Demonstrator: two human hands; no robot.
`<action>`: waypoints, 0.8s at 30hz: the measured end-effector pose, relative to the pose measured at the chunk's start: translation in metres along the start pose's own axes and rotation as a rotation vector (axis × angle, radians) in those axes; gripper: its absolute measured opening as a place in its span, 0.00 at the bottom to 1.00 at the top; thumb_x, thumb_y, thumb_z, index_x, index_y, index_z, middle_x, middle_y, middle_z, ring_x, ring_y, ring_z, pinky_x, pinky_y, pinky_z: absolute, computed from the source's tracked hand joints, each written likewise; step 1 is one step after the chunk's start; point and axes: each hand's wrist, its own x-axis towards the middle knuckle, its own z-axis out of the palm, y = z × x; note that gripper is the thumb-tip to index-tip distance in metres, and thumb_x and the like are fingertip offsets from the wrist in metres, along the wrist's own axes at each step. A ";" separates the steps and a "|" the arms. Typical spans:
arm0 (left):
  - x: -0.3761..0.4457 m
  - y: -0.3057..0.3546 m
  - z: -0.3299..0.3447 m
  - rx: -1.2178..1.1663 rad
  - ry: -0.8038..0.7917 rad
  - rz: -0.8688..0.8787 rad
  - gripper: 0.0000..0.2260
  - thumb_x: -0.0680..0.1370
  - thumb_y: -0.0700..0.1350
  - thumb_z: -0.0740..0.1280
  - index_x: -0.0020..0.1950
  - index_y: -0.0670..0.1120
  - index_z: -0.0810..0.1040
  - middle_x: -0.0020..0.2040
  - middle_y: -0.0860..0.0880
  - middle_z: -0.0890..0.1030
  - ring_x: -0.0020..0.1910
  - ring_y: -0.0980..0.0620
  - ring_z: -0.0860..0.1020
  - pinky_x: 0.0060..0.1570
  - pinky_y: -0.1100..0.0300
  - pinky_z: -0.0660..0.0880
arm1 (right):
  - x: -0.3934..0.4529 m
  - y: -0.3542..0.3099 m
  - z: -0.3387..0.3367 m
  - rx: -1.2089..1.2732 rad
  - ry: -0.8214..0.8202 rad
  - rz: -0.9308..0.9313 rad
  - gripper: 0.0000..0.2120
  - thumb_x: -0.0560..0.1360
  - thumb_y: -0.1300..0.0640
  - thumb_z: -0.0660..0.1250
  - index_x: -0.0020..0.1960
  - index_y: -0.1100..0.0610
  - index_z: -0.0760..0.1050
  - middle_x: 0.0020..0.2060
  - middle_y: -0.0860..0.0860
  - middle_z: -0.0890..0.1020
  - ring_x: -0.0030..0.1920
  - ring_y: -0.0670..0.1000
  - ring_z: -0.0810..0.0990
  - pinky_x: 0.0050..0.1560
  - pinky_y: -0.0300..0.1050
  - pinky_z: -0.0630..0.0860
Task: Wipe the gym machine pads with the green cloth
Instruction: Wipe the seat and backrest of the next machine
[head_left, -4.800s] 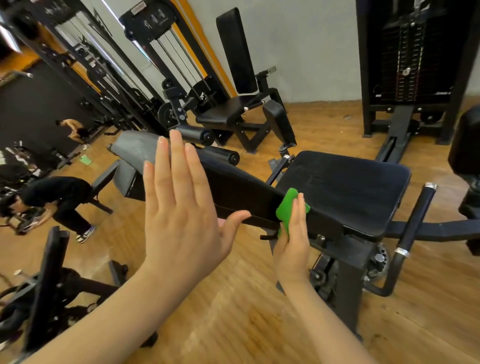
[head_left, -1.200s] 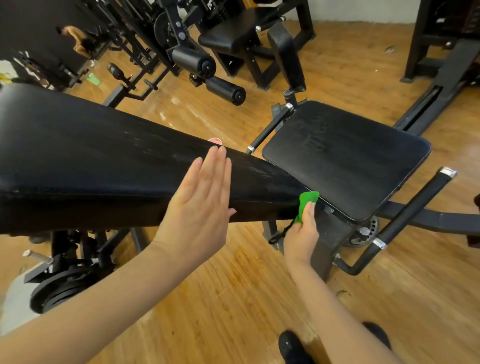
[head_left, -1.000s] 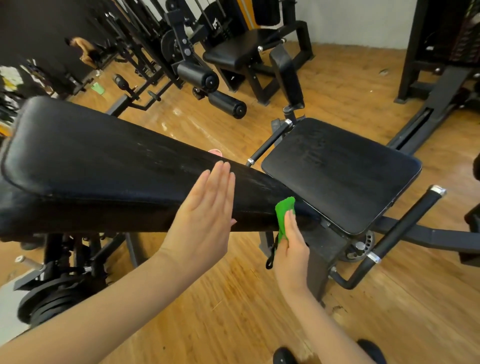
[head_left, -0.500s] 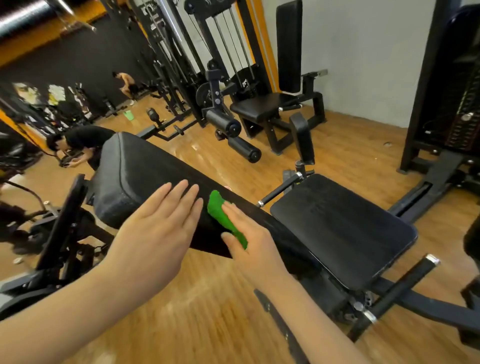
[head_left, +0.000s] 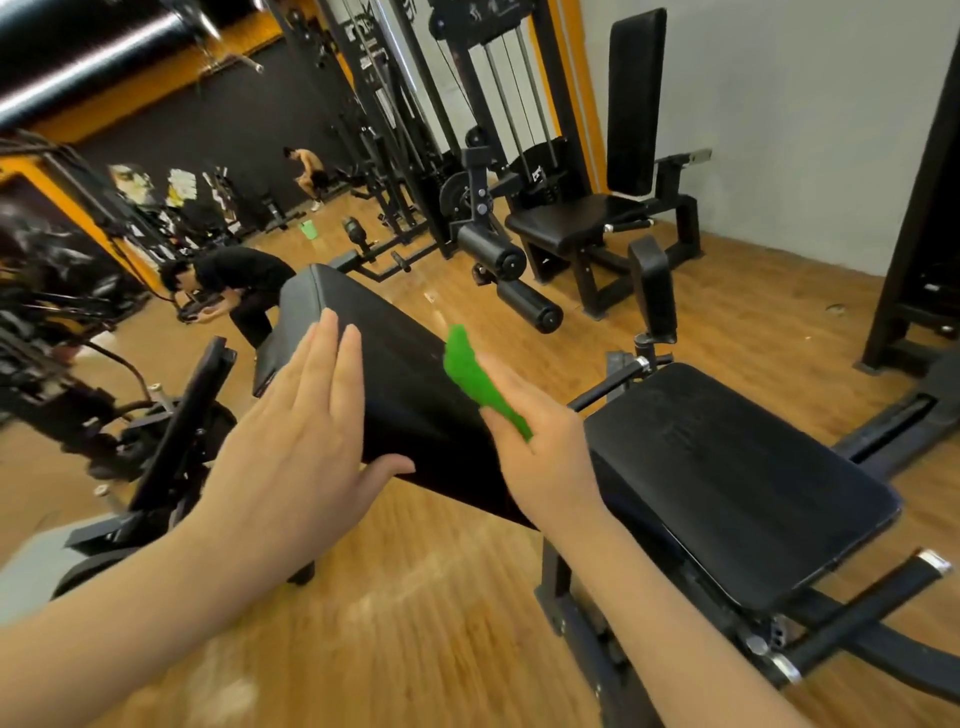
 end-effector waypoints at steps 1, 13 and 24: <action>0.000 -0.001 0.001 -0.007 0.008 -0.001 0.45 0.66 0.62 0.61 0.68 0.27 0.66 0.65 0.28 0.72 0.62 0.32 0.75 0.58 0.42 0.63 | 0.008 -0.009 0.006 -0.001 -0.085 -0.040 0.24 0.75 0.66 0.63 0.69 0.55 0.62 0.65 0.43 0.67 0.68 0.37 0.62 0.68 0.28 0.57; 0.000 -0.008 0.011 -0.094 0.021 0.011 0.46 0.66 0.63 0.62 0.69 0.27 0.64 0.67 0.28 0.70 0.65 0.32 0.73 0.62 0.42 0.61 | -0.004 0.001 0.013 -0.036 -0.046 -0.127 0.20 0.74 0.70 0.60 0.66 0.62 0.68 0.61 0.46 0.72 0.67 0.40 0.66 0.65 0.29 0.62; 0.002 0.000 0.002 -0.103 -0.053 -0.058 0.46 0.67 0.62 0.60 0.71 0.29 0.58 0.69 0.28 0.66 0.68 0.34 0.68 0.69 0.49 0.57 | -0.007 0.015 0.006 0.034 -0.211 -0.253 0.23 0.73 0.72 0.61 0.68 0.64 0.65 0.65 0.49 0.70 0.69 0.46 0.66 0.68 0.34 0.61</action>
